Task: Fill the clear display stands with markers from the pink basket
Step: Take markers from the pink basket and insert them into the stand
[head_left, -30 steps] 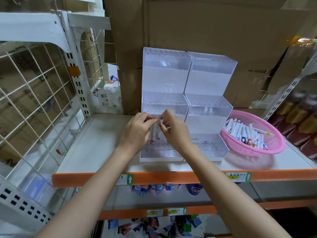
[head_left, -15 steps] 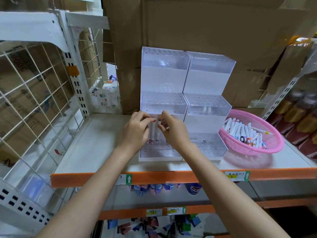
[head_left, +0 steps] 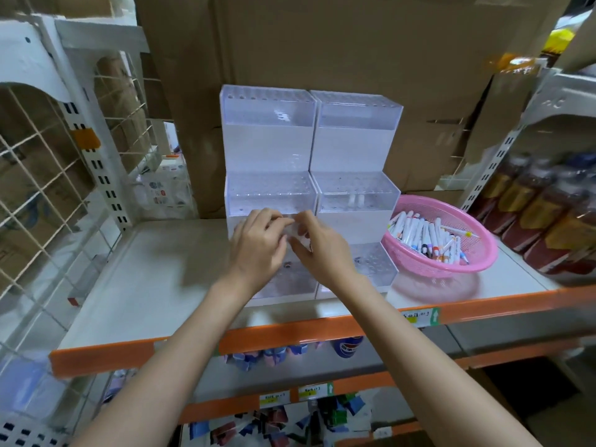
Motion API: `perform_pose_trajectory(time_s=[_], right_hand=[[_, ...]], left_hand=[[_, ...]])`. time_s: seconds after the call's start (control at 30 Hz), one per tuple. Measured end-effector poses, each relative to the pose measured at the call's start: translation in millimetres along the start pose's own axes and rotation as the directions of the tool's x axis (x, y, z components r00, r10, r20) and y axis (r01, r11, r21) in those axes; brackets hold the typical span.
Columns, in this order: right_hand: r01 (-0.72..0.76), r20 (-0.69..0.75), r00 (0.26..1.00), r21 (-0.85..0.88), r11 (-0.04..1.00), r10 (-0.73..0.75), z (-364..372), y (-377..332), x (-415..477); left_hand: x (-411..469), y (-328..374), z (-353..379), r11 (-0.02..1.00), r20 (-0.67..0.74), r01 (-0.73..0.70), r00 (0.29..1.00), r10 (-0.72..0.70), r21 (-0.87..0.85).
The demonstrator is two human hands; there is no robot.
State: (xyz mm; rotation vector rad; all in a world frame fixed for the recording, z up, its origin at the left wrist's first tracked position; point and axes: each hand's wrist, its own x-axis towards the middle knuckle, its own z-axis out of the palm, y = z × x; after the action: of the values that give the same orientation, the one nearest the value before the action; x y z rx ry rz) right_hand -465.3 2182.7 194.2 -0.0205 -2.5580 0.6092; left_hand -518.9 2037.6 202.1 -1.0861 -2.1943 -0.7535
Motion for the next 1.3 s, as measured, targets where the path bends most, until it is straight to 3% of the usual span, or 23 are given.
perform_pose_trajectory(time_s=[0.33,0.6,0.77,1.07,1.3], right_hand=[[-0.178,-0.103,0.982,-0.198,0.964,0.16,-90,110,-47],[-0.315,-0.048,0.949,-0.248,0.916,0.313,-142,203,-59],[-0.35,0.072,0.916,-0.334,0.875,0.394,-157,246,-48],[-0.282,0.212,0.907,-0.338,0.898,0.365,-151,276,-22],[-0.379,0.309,0.83,-0.299,0.876,0.465,-151,282,-7]], left_hand=[[46,97,86,0.985,0.199,-0.095,0.972,0.123,-0.143],[87,168,160,0.973,0.303,-0.114,0.937,0.172,-0.201],[106,188,197,0.995,0.389,-0.041,0.919,0.071,-0.087],[126,190,231,0.939,0.413,0.27,0.846,-0.337,0.213],[132,188,230,0.907,0.406,0.353,0.812,-0.419,0.231]])
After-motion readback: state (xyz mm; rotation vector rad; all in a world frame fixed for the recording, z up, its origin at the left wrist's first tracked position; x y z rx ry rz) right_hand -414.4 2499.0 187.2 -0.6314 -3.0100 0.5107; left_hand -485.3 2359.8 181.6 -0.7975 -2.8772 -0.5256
